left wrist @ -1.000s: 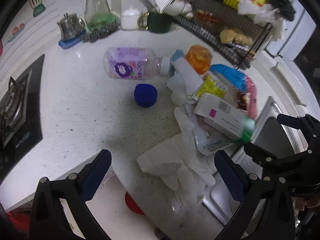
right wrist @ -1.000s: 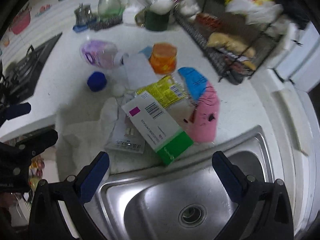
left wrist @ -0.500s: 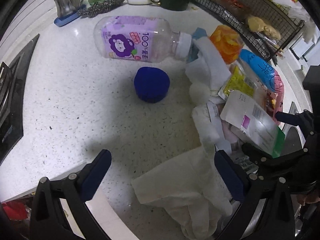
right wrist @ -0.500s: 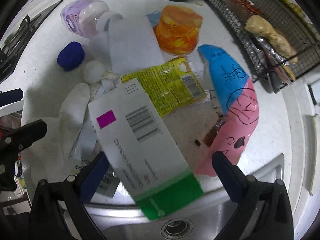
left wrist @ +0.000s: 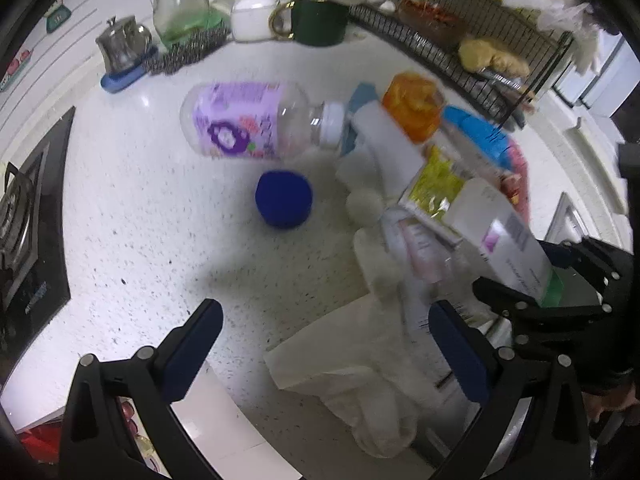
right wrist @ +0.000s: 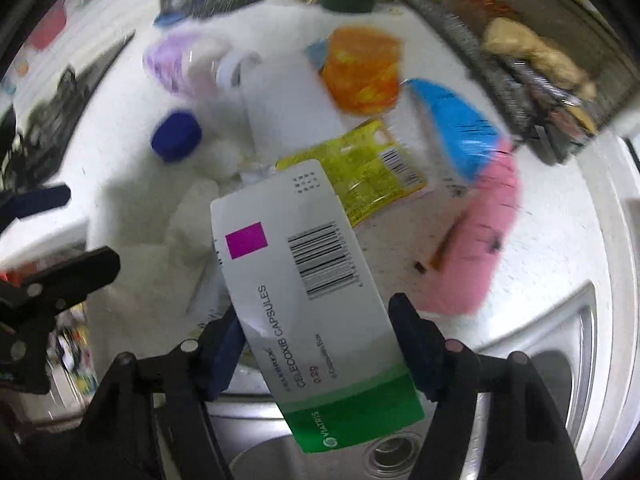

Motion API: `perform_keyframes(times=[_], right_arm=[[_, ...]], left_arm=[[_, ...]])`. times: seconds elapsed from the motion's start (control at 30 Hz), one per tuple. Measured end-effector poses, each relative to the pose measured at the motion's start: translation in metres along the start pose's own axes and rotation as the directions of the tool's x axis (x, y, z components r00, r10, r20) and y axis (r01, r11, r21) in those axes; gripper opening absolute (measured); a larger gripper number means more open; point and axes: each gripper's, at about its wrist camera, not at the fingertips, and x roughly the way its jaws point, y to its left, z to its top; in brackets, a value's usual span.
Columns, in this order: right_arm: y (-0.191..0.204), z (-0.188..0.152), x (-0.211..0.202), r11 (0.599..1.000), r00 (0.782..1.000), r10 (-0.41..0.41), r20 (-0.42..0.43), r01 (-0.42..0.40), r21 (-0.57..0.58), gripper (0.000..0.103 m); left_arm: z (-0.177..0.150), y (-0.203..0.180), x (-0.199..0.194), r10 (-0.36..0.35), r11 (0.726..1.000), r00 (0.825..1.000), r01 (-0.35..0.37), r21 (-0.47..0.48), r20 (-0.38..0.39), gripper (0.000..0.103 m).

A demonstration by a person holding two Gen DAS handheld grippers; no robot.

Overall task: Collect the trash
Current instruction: 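Grasp the white celecoxib box with the right gripper and lift it, then grasp the blue-and-pink plastic bag with the left gripper while the right gripper holds the box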

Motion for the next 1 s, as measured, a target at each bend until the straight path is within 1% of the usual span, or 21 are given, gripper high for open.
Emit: perform_keyframes(times=[0.1,0.17,0.23,0.27,0.3,0.37,0.43,0.47,0.5,0.6,0.63,0.7,0.77,0.83,0.9,1.0], right_arm=[[-0.015,-0.007,-0.041,0.995,0.997,-0.031,0.067,0.024,0.094,0.068],[-0.03,-0.012,-0.068,0.984,0.993,-0.052,0.107,0.033,0.176,0.068],[-0.042,-0.015,-0.085,0.97,0.989,-0.073,0.132,0.039,0.24,0.068],[-0.053,-0.02,-0.097,0.957,0.984,-0.097,0.149,0.051,0.285,0.068],[-0.054,-0.028,-0.096,0.949,0.981,-0.114,0.158,0.061,0.31,0.068],[-0.07,-0.032,-0.111,0.925,0.973,-0.157,0.168,0.085,0.37,0.068],[-0.074,-0.035,-0.109,0.902,0.966,-0.196,0.168,0.111,0.417,0.068],[-0.085,-0.035,-0.099,0.892,0.964,-0.206,0.167,0.115,0.437,0.068],[-0.09,-0.036,-0.099,0.881,0.963,-0.213,0.166,0.116,0.458,0.068],[-0.11,-0.039,-0.099,0.847,0.956,-0.247,0.156,0.135,0.514,0.068],[-0.119,-0.041,-0.096,0.841,0.956,-0.25,0.155,0.135,0.523,0.068],[-0.133,-0.044,-0.091,0.821,0.952,-0.269,0.148,0.146,0.552,0.068],[-0.144,-0.049,-0.092,0.805,0.948,-0.282,0.145,0.151,0.574,0.068],[-0.155,-0.046,-0.086,0.795,0.948,-0.287,0.136,0.157,0.587,0.068],[-0.16,-0.041,-0.076,0.786,0.947,-0.294,0.13,0.163,0.596,0.068],[-0.173,-0.045,-0.068,0.779,0.95,-0.291,0.118,0.163,0.606,0.068]], left_arm=[[0.011,-0.008,-0.011,-0.019,1.0,1.0,0.019,-0.001,0.02,0.102],[0.02,-0.017,-0.015,-0.037,0.999,0.999,0.037,0.009,0.031,0.102],[0.03,-0.031,-0.017,-0.055,0.998,0.998,0.054,0.026,0.042,0.102],[0.035,-0.04,-0.018,-0.064,0.997,0.997,0.062,0.038,0.048,0.102],[0.04,-0.049,-0.019,-0.073,0.996,0.996,0.07,0.052,0.054,0.102],[0.048,-0.066,-0.012,-0.09,0.993,0.994,0.086,0.082,0.054,0.102],[0.059,-0.084,-0.005,-0.103,0.989,0.994,0.098,0.107,0.042,0.102],[0.062,-0.091,-0.001,-0.107,0.989,0.993,0.103,0.111,0.038,0.102],[0.066,-0.097,0.002,-0.116,0.987,0.993,0.111,0.114,0.033,0.102],[0.08,-0.117,0.013,-0.148,0.984,0.989,0.147,0.105,0.01,0.102],[0.084,-0.123,0.018,-0.157,0.983,0.988,0.156,0.1,-0.001,0.102],[0.093,-0.133,0.028,-0.166,0.981,0.986,0.167,0.104,-0.017,0.102],[0.098,-0.143,0.041,-0.158,0.98,0.987,0.161,0.113,-0.032,0.102],[0.103,-0.151,0.053,-0.157,0.98,0.987,0.161,0.117,-0.043,0.102],[0.106,-0.158,0.068,-0.144,0.981,0.988,0.151,0.122,-0.061,0.102],[0.108,-0.163,0.091,-0.119,0.984,0.989,0.129,0.121,-0.086,0.102]])
